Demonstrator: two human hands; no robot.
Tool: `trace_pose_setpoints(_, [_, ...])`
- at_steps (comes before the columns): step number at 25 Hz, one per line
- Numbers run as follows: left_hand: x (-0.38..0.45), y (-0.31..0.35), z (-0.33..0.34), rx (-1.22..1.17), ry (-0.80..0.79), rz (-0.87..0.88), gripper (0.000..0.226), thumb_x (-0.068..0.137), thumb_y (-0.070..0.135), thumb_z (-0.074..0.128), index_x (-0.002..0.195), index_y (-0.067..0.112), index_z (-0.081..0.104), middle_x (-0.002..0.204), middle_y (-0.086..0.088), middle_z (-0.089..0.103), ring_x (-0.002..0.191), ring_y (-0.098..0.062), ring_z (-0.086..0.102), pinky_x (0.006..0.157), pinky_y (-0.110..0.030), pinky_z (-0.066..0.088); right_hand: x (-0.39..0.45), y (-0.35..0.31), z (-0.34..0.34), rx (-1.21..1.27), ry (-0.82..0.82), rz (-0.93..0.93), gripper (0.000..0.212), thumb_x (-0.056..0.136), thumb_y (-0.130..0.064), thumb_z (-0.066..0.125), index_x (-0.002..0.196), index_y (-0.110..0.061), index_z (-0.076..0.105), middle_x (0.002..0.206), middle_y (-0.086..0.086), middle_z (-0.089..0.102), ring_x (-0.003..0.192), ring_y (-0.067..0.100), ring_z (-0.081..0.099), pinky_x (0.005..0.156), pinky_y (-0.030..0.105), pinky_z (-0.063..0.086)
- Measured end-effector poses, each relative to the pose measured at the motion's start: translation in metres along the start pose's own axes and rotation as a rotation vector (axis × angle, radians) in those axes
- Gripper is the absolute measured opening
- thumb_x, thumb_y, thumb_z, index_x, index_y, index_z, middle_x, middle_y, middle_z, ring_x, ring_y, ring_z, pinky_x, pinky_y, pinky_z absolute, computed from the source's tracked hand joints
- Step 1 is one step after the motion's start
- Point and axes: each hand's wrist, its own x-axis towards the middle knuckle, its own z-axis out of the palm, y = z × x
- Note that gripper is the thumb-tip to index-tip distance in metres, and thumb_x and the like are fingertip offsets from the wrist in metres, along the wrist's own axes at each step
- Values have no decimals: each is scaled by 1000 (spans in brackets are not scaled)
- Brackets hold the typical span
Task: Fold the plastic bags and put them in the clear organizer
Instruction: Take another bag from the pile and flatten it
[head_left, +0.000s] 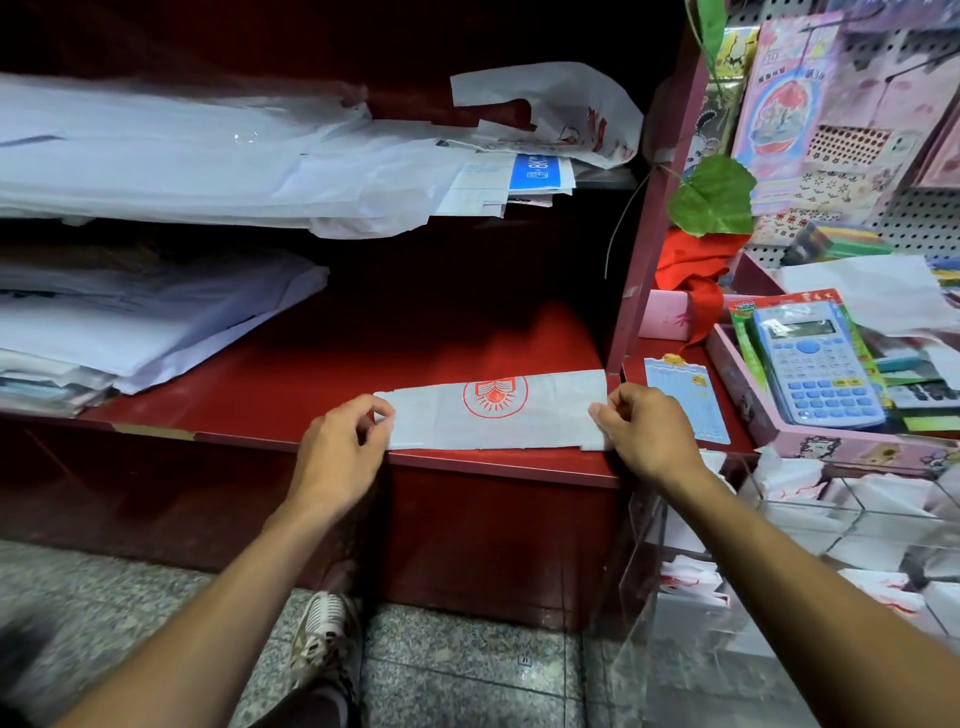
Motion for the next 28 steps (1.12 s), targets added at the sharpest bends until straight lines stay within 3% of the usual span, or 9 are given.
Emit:
trace_pose_setpoints(3, [-4, -3, 1, 73, -52, 126, 11, 86, 27, 72, 97, 26, 71, 91, 11, 58, 90, -14, 49, 84, -36, 44, -2, -2, 4, -103, 14, 11, 22, 92, -35, 63, 89, -16, 53, 75, -1, 61, 74, 25, 56, 61, 32, 36])
trace_pose_setpoints(6, [-4, -11, -5, 103, -274, 189, 49, 73, 55, 69, 117, 32, 68, 125, 23, 54, 117, -6, 43, 99, -32, 32, -3, -3, 1, -72, 53, -85, 31, 89, -47, 61, 101, -21, 51, 92, -2, 56, 87, 26, 55, 69, 34, 39])
trace_pose_setpoints(11, [3, -19, -13, 88, -249, 292, 32, 76, 9, 83, 102, 26, 77, 103, 23, 66, 96, -16, 54, 91, -23, 42, -11, 4, -20, -479, -439, -401, 82, 65, -83, 54, 131, -35, 50, 136, -14, 45, 120, 17, 39, 97, 38, 32])
trace_pose_setpoints(13, [1, -14, -16, -7, -244, 292, 29, 75, 8, 83, 87, 34, 76, 91, 22, 70, 91, -12, 55, 84, -13, 39, -8, 6, -23, -514, -468, -422, 72, 70, -66, 72, 133, -36, 53, 130, -14, 47, 117, 17, 39, 95, 36, 33])
trace_pose_setpoints(15, [-1, -4, -21, -186, -231, 223, 27, 75, 5, 82, 83, 31, 76, 95, 18, 73, 92, -3, 61, 85, -10, 41, -6, 7, -26, -261, -444, -442, 37, 74, -47, 81, 107, -33, 71, 107, -14, 61, 104, 17, 51, 87, 34, 40])
trace_pose_setpoints(17, [-4, 12, -28, -463, -201, 47, 16, 80, 4, 76, 86, 19, 77, 90, 11, 76, 85, 1, 66, 81, -10, 47, -7, 2, -31, 105, -422, -324, 11, 78, -30, 83, 80, -23, 76, 83, -4, 69, 81, 13, 62, 72, 30, 47])
trace_pose_setpoints(21, [-7, 40, -31, -843, -109, -296, 11, 93, 18, 63, 99, 15, 71, 86, 1, 77, 78, -11, 73, 63, -20, 56, -14, -25, -37, 731, -316, 71, 19, 85, -20, 74, 89, -3, 70, 76, 6, 75, 64, 15, 69, 54, 22, 51])
trace_pose_setpoints(26, [-7, 44, -9, -838, 11, -482, 15, 99, 23, 57, 102, 15, 69, 93, -3, 76, 79, -15, 73, 64, -26, 59, -2, -34, -19, 718, -368, 341, 37, 94, -46, 59, 102, -11, 69, 89, 8, 76, 74, 22, 73, 63, 33, 57])
trace_pose_setpoints(28, [-4, 39, -5, -807, 62, -544, 16, 101, 23, 54, 97, 16, 68, 95, -5, 75, 79, -18, 73, 67, -29, 59, 0, -33, -17, 717, -473, 401, 20, 95, -24, 55, 104, -10, 65, 86, 11, 71, 67, 22, 69, 55, 32, 55])
